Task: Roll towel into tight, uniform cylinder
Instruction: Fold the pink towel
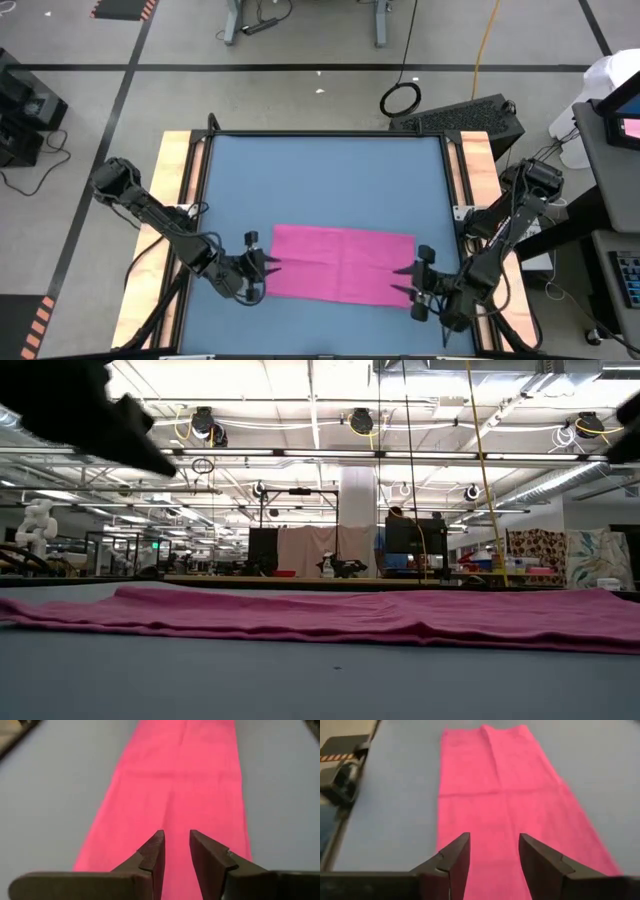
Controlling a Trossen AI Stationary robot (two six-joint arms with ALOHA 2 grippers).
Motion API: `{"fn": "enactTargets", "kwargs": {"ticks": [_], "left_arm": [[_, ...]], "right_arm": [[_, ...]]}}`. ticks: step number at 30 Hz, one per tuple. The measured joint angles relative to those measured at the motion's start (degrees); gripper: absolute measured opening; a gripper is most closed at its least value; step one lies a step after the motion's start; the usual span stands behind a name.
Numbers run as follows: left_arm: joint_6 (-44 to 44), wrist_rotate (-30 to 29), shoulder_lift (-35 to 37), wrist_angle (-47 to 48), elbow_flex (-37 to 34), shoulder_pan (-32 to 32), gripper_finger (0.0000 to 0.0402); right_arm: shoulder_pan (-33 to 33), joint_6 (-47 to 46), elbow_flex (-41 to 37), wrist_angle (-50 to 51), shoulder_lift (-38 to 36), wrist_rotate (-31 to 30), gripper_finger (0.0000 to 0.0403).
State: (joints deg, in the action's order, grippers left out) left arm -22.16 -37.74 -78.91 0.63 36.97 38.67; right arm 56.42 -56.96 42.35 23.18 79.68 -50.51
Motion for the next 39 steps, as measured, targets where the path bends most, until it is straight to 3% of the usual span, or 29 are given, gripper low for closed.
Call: {"fn": "enactTargets", "kwargs": {"ticks": [3, 7, 12, 17, 21, 26, 35, 39], "left_arm": [[7.30, 0.66, -1.19, -6.60, 0.04, -3.18, 0.0097], [14.78, 6.04, -2.98, -12.08, 0.11, -9.04, 0.0097], [17.77, 11.98, -5.80, -13.57, 0.09, -16.92, 0.0097], [16.94, 19.31, -10.02, -13.98, 0.09, -22.60, 0.0097], [15.61, 20.98, -14.33, -13.79, 0.07, -24.54, 0.0097], [13.58, 21.05, -19.21, -13.21, 0.04, -26.67, 0.0097], [16.63, 17.81, -21.05, -12.73, 0.24, -31.70, 0.0097], [21.12, 13.73, -20.08, -11.44, 0.09, -35.63, 0.0097]], "right_arm": [[-4.79, 9.43, 0.00, -3.51, 0.00, 2.08, 0.0142], [-11.60, 22.90, 0.00, -8.12, 0.00, 4.93, 0.0116], [-19.84, 33.32, -0.51, -12.40, -0.02, 9.29, 0.0078], [-27.26, 42.22, -6.85, -29.21, -0.02, 18.81, 0.0034], [-31.48, 44.12, -15.30, -46.30, 0.00, 24.55, 0.0005], [-33.67, 42.16, -24.59, -60.20, 0.00, 25.21, 0.0006], [-35.03, 37.97, -32.12, -62.06, 0.00, 24.54, 0.0001], [-35.12, 38.29, -32.97, -62.04, 0.02, 18.19, 0.0001]]}}
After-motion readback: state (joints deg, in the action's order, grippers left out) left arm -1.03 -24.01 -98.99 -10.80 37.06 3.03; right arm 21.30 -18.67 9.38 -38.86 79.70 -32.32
